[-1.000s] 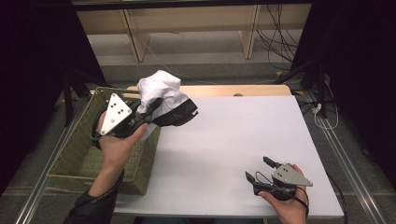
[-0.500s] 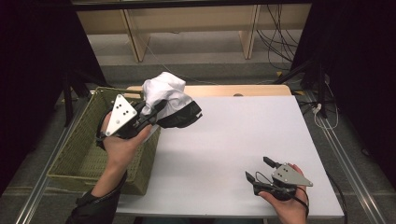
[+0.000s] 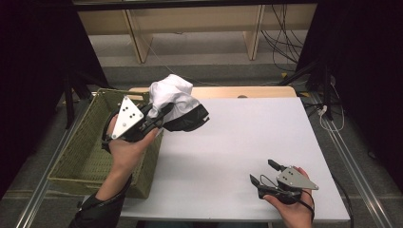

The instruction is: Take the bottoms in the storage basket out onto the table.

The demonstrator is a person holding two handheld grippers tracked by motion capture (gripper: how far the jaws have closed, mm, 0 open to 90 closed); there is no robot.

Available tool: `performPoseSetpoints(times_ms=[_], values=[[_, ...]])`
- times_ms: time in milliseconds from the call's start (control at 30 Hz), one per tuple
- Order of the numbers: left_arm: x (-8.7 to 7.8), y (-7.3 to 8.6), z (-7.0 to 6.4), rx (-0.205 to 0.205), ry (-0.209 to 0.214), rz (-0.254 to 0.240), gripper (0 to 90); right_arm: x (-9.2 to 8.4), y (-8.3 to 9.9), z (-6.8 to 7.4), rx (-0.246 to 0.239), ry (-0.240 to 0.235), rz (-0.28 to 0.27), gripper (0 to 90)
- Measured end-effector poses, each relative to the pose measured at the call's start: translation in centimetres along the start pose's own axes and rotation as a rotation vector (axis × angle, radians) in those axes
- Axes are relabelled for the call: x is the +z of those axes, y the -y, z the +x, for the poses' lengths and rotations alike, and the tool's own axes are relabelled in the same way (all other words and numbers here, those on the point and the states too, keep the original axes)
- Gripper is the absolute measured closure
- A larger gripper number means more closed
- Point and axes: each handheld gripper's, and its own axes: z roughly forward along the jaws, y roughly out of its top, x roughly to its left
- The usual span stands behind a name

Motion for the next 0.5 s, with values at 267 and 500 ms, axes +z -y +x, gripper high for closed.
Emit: performPoseSetpoints(times_ms=[267,500], values=[[0.3,-0.01,-0.36,-0.002,0.01,-0.003,74.6,-0.01,0.0,-0.01,-0.001,0.001,0.0,17.9],[0.44,-0.07,-0.59,-0.004,0.015,-0.006,74.6,0.02,0.01,-0.04,0.0,0.0,-0.008,17.9]])
